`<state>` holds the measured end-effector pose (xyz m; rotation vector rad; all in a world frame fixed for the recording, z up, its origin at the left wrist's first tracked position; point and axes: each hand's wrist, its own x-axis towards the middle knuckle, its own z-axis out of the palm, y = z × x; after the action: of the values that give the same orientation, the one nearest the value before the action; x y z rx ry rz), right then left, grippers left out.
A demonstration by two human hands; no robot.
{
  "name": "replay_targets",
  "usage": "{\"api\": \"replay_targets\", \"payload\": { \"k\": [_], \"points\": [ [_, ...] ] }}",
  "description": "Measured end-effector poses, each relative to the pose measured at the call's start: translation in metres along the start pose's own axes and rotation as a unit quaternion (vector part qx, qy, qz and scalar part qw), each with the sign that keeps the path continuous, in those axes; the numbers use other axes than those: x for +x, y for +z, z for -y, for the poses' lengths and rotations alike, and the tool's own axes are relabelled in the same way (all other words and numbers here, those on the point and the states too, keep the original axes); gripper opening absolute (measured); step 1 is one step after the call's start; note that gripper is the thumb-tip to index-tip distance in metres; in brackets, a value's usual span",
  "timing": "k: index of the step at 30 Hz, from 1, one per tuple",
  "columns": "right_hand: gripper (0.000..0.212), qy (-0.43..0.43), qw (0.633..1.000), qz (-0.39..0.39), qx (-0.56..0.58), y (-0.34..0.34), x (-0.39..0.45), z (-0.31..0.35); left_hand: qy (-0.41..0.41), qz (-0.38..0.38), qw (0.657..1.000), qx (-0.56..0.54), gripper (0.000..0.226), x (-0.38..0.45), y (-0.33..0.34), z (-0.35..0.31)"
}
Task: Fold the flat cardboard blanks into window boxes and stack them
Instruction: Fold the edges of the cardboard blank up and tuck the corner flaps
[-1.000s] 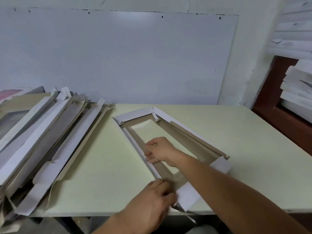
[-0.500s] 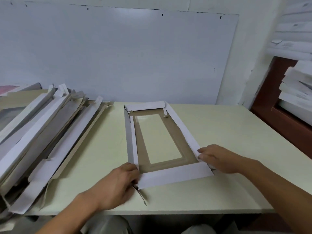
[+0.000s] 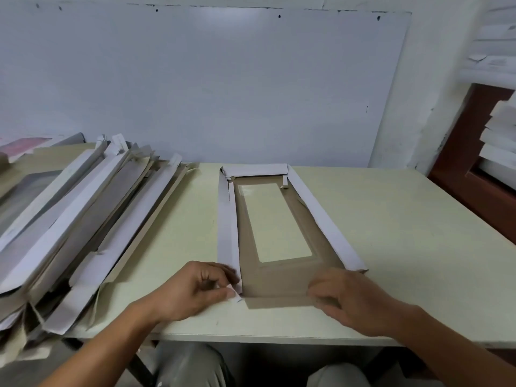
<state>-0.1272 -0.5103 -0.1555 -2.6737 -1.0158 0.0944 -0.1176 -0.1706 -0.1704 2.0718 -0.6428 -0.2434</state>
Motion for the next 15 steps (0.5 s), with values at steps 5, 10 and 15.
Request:
{"api": "replay_targets", "payload": {
  "k": [5, 10, 15],
  "points": [
    [0.041, -0.033, 0.996, -0.065, -0.046, 0.016, -0.02, 0.009, -0.032, -0.011, 0.999, 0.011, 0.035, -0.001, -0.001, 0.003],
    [0.042, -0.036, 0.989, -0.104, -0.096, 0.029, -0.024, 0.025, -0.043, -0.081, 0.991, 0.102, 0.032, 0.005, 0.011, -0.004],
    [0.034, -0.026, 0.99, -0.064, -0.122, 0.034, -0.02, 0.046, 0.043, -0.116, 0.943, 0.31, 0.02, 0.015, 0.039, -0.009]
  ]
}}
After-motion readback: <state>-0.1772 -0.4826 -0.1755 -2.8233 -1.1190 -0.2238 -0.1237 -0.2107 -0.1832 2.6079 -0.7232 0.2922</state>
